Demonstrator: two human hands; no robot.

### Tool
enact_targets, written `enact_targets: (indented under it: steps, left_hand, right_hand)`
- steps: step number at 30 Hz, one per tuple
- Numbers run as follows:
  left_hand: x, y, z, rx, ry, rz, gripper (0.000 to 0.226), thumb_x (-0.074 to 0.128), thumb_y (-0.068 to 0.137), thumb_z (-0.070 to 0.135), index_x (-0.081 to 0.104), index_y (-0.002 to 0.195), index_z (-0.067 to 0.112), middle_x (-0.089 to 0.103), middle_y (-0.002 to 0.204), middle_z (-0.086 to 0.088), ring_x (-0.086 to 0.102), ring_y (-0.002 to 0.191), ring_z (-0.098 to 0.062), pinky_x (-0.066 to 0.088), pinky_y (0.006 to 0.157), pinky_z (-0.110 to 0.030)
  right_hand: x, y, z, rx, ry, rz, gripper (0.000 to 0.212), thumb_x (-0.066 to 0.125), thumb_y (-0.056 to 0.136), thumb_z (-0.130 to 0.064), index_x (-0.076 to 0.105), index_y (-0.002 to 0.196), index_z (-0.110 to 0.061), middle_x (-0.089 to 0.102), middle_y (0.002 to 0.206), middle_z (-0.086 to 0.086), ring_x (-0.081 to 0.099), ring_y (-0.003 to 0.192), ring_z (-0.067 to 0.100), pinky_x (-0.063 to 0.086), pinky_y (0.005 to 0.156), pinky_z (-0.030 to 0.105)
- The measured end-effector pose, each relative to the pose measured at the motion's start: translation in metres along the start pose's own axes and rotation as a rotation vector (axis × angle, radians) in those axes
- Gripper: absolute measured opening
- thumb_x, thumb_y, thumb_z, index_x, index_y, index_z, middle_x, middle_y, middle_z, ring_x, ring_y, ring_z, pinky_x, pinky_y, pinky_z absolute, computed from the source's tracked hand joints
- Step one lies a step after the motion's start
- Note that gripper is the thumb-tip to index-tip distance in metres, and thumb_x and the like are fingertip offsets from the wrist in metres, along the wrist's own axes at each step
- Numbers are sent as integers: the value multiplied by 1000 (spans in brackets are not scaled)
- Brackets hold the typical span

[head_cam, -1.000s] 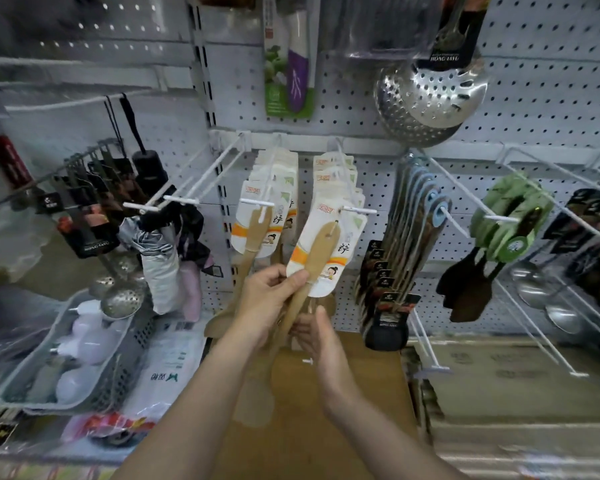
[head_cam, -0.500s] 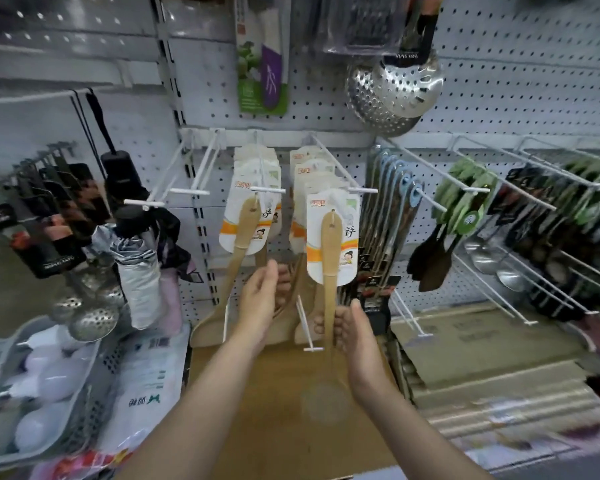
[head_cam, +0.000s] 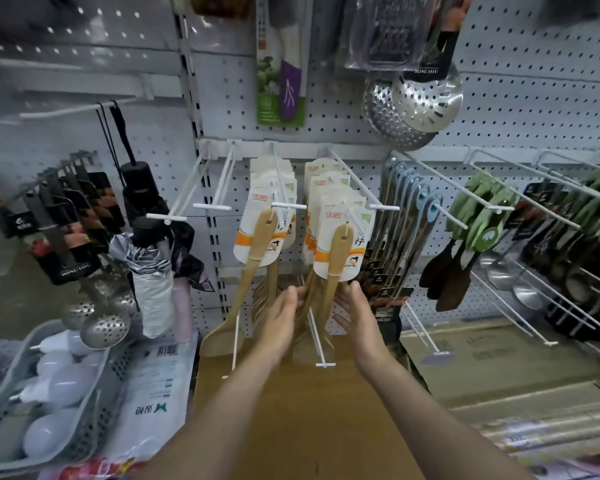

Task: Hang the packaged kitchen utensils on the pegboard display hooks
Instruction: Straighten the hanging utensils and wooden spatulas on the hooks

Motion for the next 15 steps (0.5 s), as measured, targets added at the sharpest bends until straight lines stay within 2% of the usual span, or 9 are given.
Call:
enact_targets:
  steps: [2, 4, 7, 10, 13, 15]
  left_hand:
    - [1, 1, -4, -5, -2, 1, 58, 30, 78, 92, 65, 110, 58, 66, 123, 26, 59, 119, 2, 43, 111, -47]
    - [2, 2, -4, -19, -19, 2, 66, 30, 73, 96, 66, 110, 56, 66, 124, 24, 59, 120, 0, 43, 112, -46]
    - [2, 3, -4, -31, -47, 8, 78, 31, 69, 97, 68, 113, 44, 69, 121, 18, 61, 118, -3, 43, 111, -46]
    - [4, 6, -11, -37, -55, 13, 84, 34, 67, 98, 70, 114, 39, 72, 115, 15, 63, 115, -7, 45, 109, -47]
    - [7, 5, -26, -82, -46, 14, 82, 37, 65, 101, 70, 114, 45, 70, 122, 15, 61, 121, -11, 43, 112, -48]
    - [10, 3, -34, -112, -25, 1, 70, 37, 69, 98, 67, 115, 54, 67, 127, 17, 58, 125, -12, 41, 113, -48]
  right_hand:
    - [4, 3, 2, 5, -38, -42, 60, 31, 92, -68, 56, 138, -37, 60, 136, -16, 52, 128, -1, 39, 104, 29]
    - [5, 4, 2, 10, -50, -52, 55, 30, 92, -69, 60, 129, -41, 64, 132, -15, 55, 125, 0, 38, 107, 33]
    - [3, 4, 5, 20, -61, -61, 57, 29, 94, -67, 66, 125, -37, 70, 125, -15, 58, 122, 1, 38, 110, 35]
    - [3, -1, 8, 26, -58, -99, 60, 26, 100, -64, 66, 131, -33, 67, 132, -11, 55, 129, 6, 37, 112, 37]
    - [-5, -8, 9, 22, -18, -90, 65, 23, 102, -58, 66, 131, -19, 72, 123, 5, 65, 119, 17, 45, 100, 34]
    - [-12, -13, 8, 12, -10, -72, 70, 23, 100, -59, 67, 125, -10, 74, 113, 15, 68, 111, 23, 47, 93, 33]
Point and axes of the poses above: each hand's wrist, its own y-axis towards the middle knuckle, its own x-axis out of the palm, z = x × y, the point moved 10 cm from there along y, towards the middle knuckle
